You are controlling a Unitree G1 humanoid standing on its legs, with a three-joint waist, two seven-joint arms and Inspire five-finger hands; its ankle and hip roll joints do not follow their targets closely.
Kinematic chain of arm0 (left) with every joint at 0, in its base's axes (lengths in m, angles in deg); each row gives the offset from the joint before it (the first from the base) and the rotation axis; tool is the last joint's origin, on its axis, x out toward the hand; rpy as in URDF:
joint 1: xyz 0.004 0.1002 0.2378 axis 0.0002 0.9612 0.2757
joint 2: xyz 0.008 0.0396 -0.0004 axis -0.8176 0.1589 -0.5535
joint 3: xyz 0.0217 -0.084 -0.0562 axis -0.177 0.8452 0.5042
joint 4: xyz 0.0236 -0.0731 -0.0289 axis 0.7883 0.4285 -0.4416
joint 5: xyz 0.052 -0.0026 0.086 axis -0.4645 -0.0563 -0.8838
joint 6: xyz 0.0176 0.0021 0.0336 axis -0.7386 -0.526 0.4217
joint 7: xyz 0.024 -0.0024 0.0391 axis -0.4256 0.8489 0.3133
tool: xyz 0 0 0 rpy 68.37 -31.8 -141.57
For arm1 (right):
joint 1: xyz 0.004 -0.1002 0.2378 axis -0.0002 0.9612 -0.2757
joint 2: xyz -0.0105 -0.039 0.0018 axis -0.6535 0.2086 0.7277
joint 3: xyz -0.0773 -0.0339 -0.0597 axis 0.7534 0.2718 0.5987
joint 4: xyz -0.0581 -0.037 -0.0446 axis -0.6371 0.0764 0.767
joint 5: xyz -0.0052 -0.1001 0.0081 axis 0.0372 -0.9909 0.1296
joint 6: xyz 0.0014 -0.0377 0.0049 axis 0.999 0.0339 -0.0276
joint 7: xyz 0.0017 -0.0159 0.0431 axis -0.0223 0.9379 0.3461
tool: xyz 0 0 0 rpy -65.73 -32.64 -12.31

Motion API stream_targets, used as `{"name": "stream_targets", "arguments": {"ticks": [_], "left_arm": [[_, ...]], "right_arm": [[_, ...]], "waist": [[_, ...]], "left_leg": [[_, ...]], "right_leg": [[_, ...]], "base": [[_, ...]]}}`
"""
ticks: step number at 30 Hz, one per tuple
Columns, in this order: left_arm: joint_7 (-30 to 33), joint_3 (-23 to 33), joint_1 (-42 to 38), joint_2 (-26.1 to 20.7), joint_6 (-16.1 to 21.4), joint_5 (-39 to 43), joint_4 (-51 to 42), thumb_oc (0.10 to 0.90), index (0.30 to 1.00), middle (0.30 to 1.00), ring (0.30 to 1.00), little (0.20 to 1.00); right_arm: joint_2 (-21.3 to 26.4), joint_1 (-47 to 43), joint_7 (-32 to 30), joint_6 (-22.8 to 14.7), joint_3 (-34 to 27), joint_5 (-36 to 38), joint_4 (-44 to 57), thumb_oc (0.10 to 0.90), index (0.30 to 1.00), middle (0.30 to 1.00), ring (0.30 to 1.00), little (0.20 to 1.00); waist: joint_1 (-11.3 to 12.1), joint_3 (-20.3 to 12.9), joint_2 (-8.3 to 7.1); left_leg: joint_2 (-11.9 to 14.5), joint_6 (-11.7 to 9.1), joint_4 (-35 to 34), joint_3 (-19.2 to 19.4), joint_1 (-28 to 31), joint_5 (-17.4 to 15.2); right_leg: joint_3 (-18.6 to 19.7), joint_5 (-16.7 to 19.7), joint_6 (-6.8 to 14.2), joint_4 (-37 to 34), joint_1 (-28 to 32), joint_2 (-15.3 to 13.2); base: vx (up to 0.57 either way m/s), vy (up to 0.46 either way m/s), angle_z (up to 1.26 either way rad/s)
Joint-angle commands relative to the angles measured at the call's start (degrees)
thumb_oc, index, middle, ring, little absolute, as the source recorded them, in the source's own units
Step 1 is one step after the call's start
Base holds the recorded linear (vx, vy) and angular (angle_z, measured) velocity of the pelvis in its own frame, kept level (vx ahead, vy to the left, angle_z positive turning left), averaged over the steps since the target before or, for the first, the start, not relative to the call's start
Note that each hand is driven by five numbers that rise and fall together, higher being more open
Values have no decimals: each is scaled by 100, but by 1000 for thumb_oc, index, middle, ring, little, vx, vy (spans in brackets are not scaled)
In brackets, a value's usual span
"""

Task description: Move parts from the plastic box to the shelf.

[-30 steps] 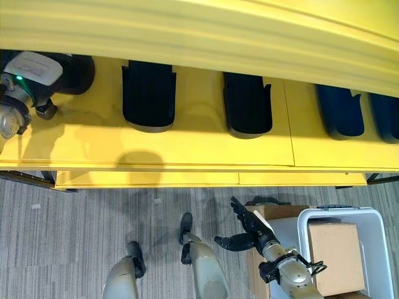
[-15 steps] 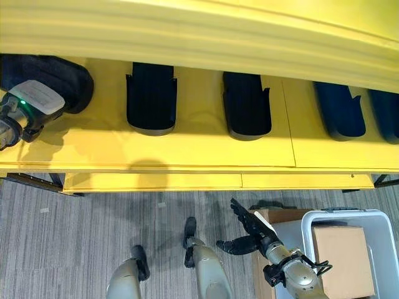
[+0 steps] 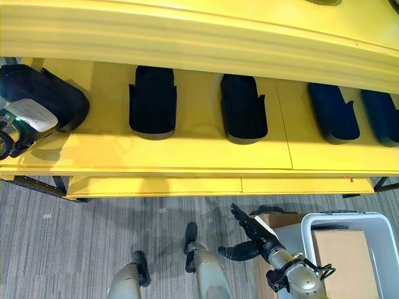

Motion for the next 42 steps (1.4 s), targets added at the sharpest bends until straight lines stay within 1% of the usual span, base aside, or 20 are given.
{"name": "stream_targets", "arguments": {"ticks": [1, 6, 8, 13, 16, 20, 23, 25, 28, 29, 30, 33, 35, 36, 37, 38, 39, 41, 42], "left_arm": [[-1, -68, -28, -552, 89, -396, -472, 900, 1000, 1000, 1000, 1000], [11, -327, -241, -669, 186, -473, -764, 900, 1000, 1000, 1000, 1000], [48, -504, -366, -781, 305, -546, -1117, 900, 1000, 1000, 1000, 1000], [64, -705, -481, -1047, 486, -591, -1701, 900, 1000, 1000, 1000, 1000], [148, -641, -410, -1104, 501, -601, -1762, 900, 1000, 1000, 1000, 1000], [357, -210, -139, -1316, 490, -473, -2002, 900, 1000, 1000, 1000, 1000], [505, -54, -80, -1438, 470, -544, -2057, 900, 1000, 1000, 1000, 1000], [629, 211, -12, -1610, 415, -421, -2141, 900, 1000, 1000, 1000, 1000], [752, 591, 141, -1703, 324, -335, -2078, 900, 1000, 1000, 1000, 1000], [754, 631, 179, -1706, 322, -336, -2082, 900, 1000, 1000, 1000, 1000], [821, 905, 274, -1801, 261, -251, -2069, 900, 1000, 1000, 1000, 1000], [1008, 1433, 412, -1930, 85, -73, -1909, 900, 1000, 1000, 1000, 1000], [1085, 1706, 514, -1946, 10, 68, -1777, 900, 1000, 1000, 1000, 1000], [1155, 1986, 679, -1936, -61, 186, -1680, 900, 1000, 1000, 1000, 1000], [1158, 2061, 754, -1932, -60, 184, -1679, 900, 1000, 1000, 1000, 1000], [1189, 2281, 881, -1893, -56, 380, -1627, 900, 1000, 1000, 1000, 1000], [1216, 2579, 1115, -1845, -88, 494, -1375, 900, 1000, 1000, 1000, 1000], [1043, 3116, 1423, -1774, -47, 1213, -1561, 900, 1000, 1000, 1000, 1000], [1018, 3398, 1600, -1777, -50, 1391, -1678, 900, 1000, 1000, 1000, 1000]], "right_arm": [[443, 134, -10, -372, -600, 15, 744, 900, 1000, 1000, 1000, 1000], [439, 140, 1, -360, -621, -10, 750, 900, 1000, 1000, 1000, 1000], [467, 191, -1, -364, -675, -39, 755, 900, 1000, 1000, 1000, 1000], [442, 225, 26, -374, -739, -61, 762, 900, 1000, 1000, 1000, 1000], [402, 210, 17, -388, -721, -61, 758, 900, 1000, 1000, 1000, 1000], [333, 217, 10, -449, -724, -46, 753, 900, 1000, 1000, 1000, 1000], [331, 220, -18, -477, -719, -56, 705, 900, 1000, 1000, 1000, 1000], [292, 243, -13, -492, -733, -73, 702, 900, 1000, 1000, 1000, 1000], [238, 253, -27, -502, -739, -63, 668, 900, 1000, 1000, 1000, 1000], [241, 249, -28, -504, -739, -64, 666, 900, 1000, 1000, 1000, 1000], [206, 272, -34, -503, -775, -68, 675, 900, 1000, 1000, 1000, 1000], [121, 301, -52, -521, -792, -116, 622, 900, 1000, 1000, 1000, 1000], [68, 315, -60, -531, -813, -115, 616, 900, 1000, 1000, 1000, 1000], [4, 308, -88, -548, -814, -126, 591, 900, 1000, 1000, 1000, 1000], [11, 304, -90, -550, -814, -128, 587, 900, 1000, 1000, 1000, 1000], [-34, 304, -106, -561, -822, -110, 583, 900, 1000, 1000, 1000, 1000], [12, 297, -101, -575, -813, -100, 573, 900, 1000, 1000, 1000, 1000], [-31, 319, -110, -575, -864, -63, 571, 900, 1000, 1000, 1000, 1000], [-60, 332, -115, -579, -883, -61, 540, 900, 1000, 1000, 1000, 1000]], "waist": [[0, -263, 195], [6, -260, 214], [4, -277, 265], [52, -283, 282], [76, -281, 272], [152, -291, 263], [164, -305, 280], [217, -325, 271], [257, -335, 275], [253, -331, 278], [284, -341, 276], [340, -364, 292], [377, -377, 281], [413, -380, 276], [410, -378, 282], [440, -381, 266], [419, -378, 305], [449, -388, 307], [469, -393, 313]], "left_leg": [[272, -124, -601, -21, 219, 330], [261, -127, -595, -24, 242, 324], [256, -132, -617, -25, 272, 323], [232, -132, -634, -25, 319, 323], [226, -131, -647, -22, 345, 325], [206, -132, -700, -19, 406, 336], [191, -133, -715, -23, 414, 350], [175, -133, -750, -36, 450, 365], [168, -134, -772, -41, 472, 383], [168, -135, -771, -42, 472, 383], [162, -139, -787, -45, 483, 392], [152, -142, -841, -53, 511, 419], [142, -143, -865, -49, 522, 432], [138, -144, -875, -54, 527, 443], [138, -144, -877, -53, 529, 444], [133, -143, -871, -58, 531, 448], [132, -144, -886, -45, 549, 460], [129, -145, -891, -48, 555, 472], [121, -144, -915, -52, 567, 480]], "right_leg": [[476, -837, 1130, 379, 694, -640], [486, -849, 1131, 381, 713, -648], [483, -864, 1132, 381, 738, -660], [489, -875, 1131, 372, 776, -668], [482, -879, 1133, 375, 800, -680], [487, -881, 1131, 366, 845, -697], [462, -878, 1133, 363, 864, -711], [452, -891, 1129, 356, 893, -719], [433, -894, 1127, 367, 911, -736], [432, -895, 1127, 368, 911, -736], [415, -891, 1130, 357, 929, -742], [393, -883, 1135, 333, 956, -751], [383, -884, 1134, 331, 971, -756], [377, -888, 1133, 328, 982, -759], [378, -887, 1133, 329, 983, -759], [374, -891, 1130, 334, 984, -763], [369, -894, 1129, 337, 990, -766], [356, -891, 1125, 331, 997, -775], [348, -895, 1123, 329, 1002, -778]], "base": [[0, 0, 0], [0, 0, 0], [0, 0, 0], [0, 0, 0], [0, 0, 0], [0, 0, 0], [0, 0, 0], [0, 0, 0], [-1, -6, 2], [0, -15, 5], [0, 0, 0], [2, -4, 1], [2, -15, 4], [0, 0, 0], [0, 0, 0], [0, 0, 0], [0, 0, 0], [0, 0, 0], [0, 0, 0]]}}
